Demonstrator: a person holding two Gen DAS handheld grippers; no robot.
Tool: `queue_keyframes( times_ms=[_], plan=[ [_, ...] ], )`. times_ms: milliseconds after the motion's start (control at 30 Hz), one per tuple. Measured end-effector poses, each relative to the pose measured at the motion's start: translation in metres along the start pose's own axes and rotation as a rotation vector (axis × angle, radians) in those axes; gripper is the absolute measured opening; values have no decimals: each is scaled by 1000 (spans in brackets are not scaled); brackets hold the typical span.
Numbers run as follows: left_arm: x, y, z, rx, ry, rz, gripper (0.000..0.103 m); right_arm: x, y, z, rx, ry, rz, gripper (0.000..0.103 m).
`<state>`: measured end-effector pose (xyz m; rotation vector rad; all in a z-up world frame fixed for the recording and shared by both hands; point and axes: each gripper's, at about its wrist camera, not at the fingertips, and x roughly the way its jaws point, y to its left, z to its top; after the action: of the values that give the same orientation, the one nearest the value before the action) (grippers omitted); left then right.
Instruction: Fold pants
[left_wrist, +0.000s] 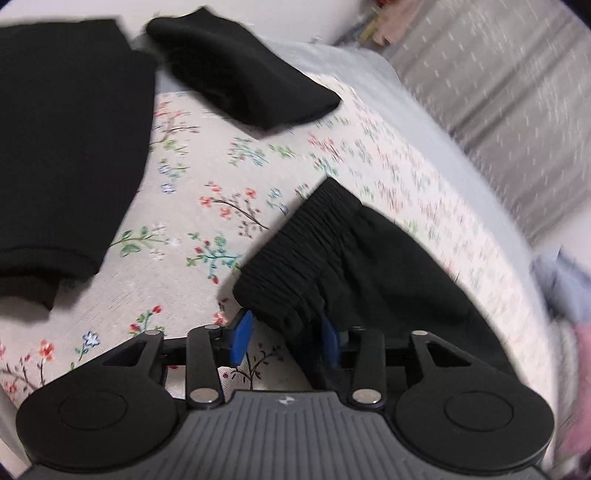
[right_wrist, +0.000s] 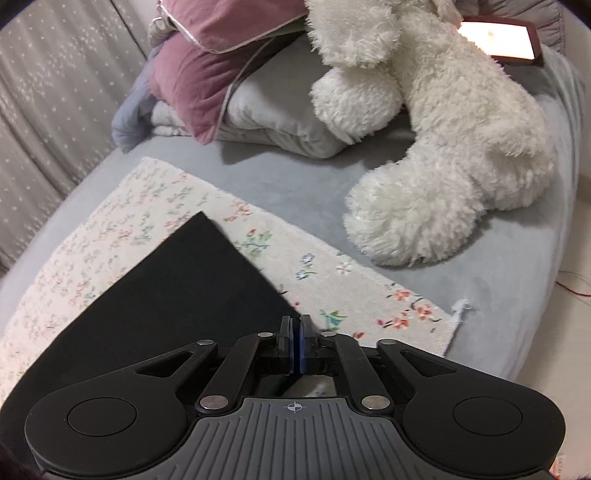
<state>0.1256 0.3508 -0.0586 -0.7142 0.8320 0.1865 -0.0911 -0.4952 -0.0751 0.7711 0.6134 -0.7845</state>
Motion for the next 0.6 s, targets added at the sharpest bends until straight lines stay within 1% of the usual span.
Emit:
queue_keyframes(
  times_ms=[67, 100, 167, 200, 233, 267, 300, 333, 367, 400, 467, 500, 567, 600],
  plan=[
    [-6, 10, 3, -73, -17, -14, 29, -7, 8, 0, -53, -40, -57, 9],
    [-9, 10, 5, -85, -34, -13, 29, -13, 13, -1, -79, -69, -74, 9],
    [-8, 3, 7, -47, -56, -10, 29, -26, 29, -3, -149, -146, -89, 10],
    [-4, -5, 8, -16, -58, -3, 29, -31, 38, -6, -181, -176, -82, 10],
    [3, -11, 9, 16, -49, 8, 29, -36, 49, -9, -214, -198, -57, 10],
    [10, -15, 9, 33, -33, 19, 29, -39, 61, -14, -253, -205, -13, 10],
    [19, -19, 10, 37, -16, 37, 26, -40, 76, -21, -306, -192, 44, 11],
    [23, -21, 12, 34, -19, 67, 7, -40, 90, -29, -358, -171, 99, 12],
    [24, -24, 15, 40, -36, 106, 0, -40, 105, -39, -413, -140, 164, 14],
    [23, -27, 17, 55, -56, 121, 0, -39, 120, -50, -458, -101, 232, 14],
    [17, -30, 19, 64, -76, 86, 0, -34, 146, -73, -540, 5, 383, 14],
    [15, -33, 18, 82, -83, 81, 0, -31, 159, -85, -584, 58, 436, 14],
    [17, -40, 17, 136, -95, 110, 0, -27, 180, -109, -671, 135, 490, 14],
    [16, -38, 17, 128, -90, 119, 0, -27, 189, -120, -717, 156, 507, 14]
  ],
)
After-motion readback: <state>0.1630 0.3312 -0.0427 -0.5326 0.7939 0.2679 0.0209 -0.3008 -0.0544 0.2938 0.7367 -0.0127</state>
